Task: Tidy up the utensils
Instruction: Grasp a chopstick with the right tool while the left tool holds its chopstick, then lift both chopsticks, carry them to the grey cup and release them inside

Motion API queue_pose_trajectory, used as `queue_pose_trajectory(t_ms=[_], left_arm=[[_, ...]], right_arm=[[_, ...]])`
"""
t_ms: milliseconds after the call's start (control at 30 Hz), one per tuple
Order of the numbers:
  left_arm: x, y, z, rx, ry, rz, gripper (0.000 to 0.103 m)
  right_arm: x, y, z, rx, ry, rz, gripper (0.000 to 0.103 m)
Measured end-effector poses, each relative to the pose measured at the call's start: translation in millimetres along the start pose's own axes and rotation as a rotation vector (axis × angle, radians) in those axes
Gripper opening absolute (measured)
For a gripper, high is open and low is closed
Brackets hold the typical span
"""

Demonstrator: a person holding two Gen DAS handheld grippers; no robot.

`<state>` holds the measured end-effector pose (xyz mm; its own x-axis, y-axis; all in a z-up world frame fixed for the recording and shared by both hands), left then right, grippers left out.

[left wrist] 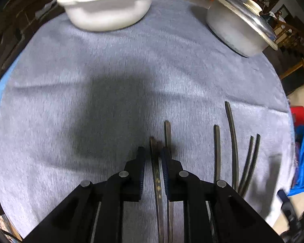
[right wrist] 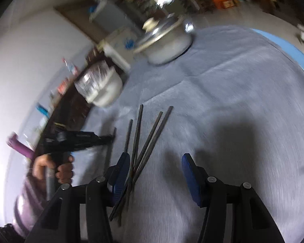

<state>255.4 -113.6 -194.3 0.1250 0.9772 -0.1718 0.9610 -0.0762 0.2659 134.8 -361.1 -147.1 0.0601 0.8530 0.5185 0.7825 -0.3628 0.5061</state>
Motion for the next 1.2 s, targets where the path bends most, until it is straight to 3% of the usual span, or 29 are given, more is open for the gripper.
queue_pose_trajectory(t_ms=[100, 167, 367, 567, 633, 733, 800, 1000, 1100, 1200], left_arm=[[-5, 2, 2, -0.021, 0.029, 0.047, 0.016], [-2, 3, 3, -0.023, 0.029, 0.051, 0.007], [14, -2, 3, 0.068, -0.083, 0.022, 0.005], [20, -7, 3, 0.119, -0.125, 0.018, 0.006], [19, -6, 2, 0.128, -0.116, 0.033, 0.006], [15, -1, 5, 0.135, -0.101, 0.045, 0.006], [16, 0, 5, 0.133, -0.096, 0.037, 0.006], [9, -1, 7, 0.082, -0.065, 0.043, 0.006], [12, -6, 3, 0.052, -0.047, 0.035, 0.005], [21, -19, -18, -0.003, -0.076, 0.001, 0.005]], right_arm=[[21, 24, 31, 0.072, -0.025, -0.051, 0.057], [36, 40, 60, 0.145, -0.113, -0.113, 0.057], [50, 59, 129, 0.367, -0.275, -0.177, 0.058], [46, 64, 158, 0.460, -0.423, -0.217, 0.058], [46, 63, 160, 0.468, -0.456, -0.242, 0.055], [51, 59, 162, 0.480, -0.480, -0.301, 0.041], [52, 58, 162, 0.486, -0.481, -0.308, 0.010], [54, 55, 153, 0.411, -0.427, -0.277, 0.006], [53, 54, 124, 0.329, -0.348, -0.255, 0.006], [54, 51, 91, 0.256, -0.310, -0.240, 0.006]])
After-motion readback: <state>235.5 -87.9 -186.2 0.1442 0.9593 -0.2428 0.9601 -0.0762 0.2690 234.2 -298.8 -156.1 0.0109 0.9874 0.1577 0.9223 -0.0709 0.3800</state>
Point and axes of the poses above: each gripper's, at about its wrist camera, not at the fingertips, and z roughly the way its jaws point, x to its left, y to its top, the point moved 7 cm from there along z, roughly the way its jaws point, and after that the axes turned 1 degree about -y, right-handed, at the moved point
